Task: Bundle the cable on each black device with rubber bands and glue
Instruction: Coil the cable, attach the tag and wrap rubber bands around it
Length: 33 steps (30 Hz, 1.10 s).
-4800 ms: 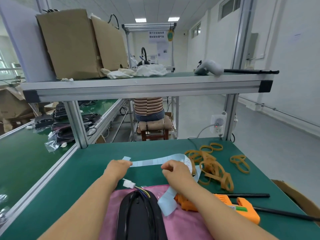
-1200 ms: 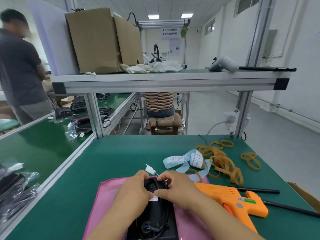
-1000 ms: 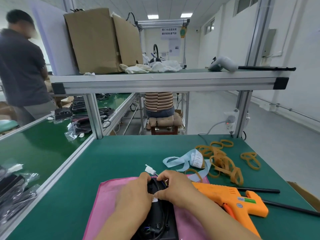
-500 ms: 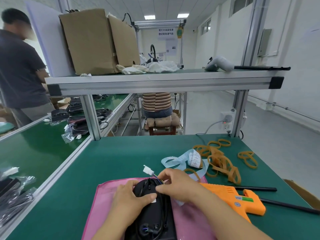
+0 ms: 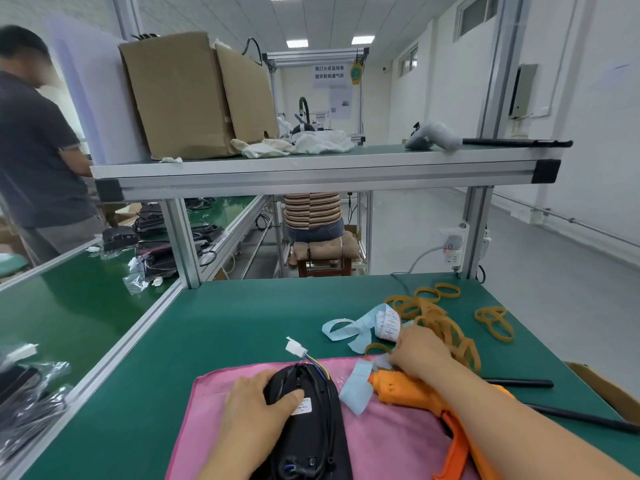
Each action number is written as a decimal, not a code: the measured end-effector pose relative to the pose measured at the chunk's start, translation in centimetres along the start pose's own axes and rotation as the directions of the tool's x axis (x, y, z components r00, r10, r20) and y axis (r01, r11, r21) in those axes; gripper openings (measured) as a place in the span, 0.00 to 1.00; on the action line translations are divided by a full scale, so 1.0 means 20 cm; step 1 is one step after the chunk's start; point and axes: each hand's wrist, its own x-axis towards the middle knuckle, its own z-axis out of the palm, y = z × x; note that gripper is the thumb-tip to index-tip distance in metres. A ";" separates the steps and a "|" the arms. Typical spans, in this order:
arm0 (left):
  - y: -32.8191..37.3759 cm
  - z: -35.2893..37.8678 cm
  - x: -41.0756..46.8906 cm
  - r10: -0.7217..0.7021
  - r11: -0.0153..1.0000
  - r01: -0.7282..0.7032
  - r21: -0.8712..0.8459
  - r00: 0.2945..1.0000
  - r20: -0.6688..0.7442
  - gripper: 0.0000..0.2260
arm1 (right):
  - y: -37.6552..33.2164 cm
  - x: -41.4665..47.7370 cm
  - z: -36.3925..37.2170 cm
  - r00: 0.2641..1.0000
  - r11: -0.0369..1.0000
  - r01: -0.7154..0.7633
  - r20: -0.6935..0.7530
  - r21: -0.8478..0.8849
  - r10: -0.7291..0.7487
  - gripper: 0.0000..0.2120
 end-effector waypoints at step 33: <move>-0.10 -0.24 0.16 -0.384 0.571 0.514 -0.640 0.856 0.345 0.15 | -0.46 -0.24 -0.05 0.854 0.963 0.196 0.451 0.185 -0.260 0.31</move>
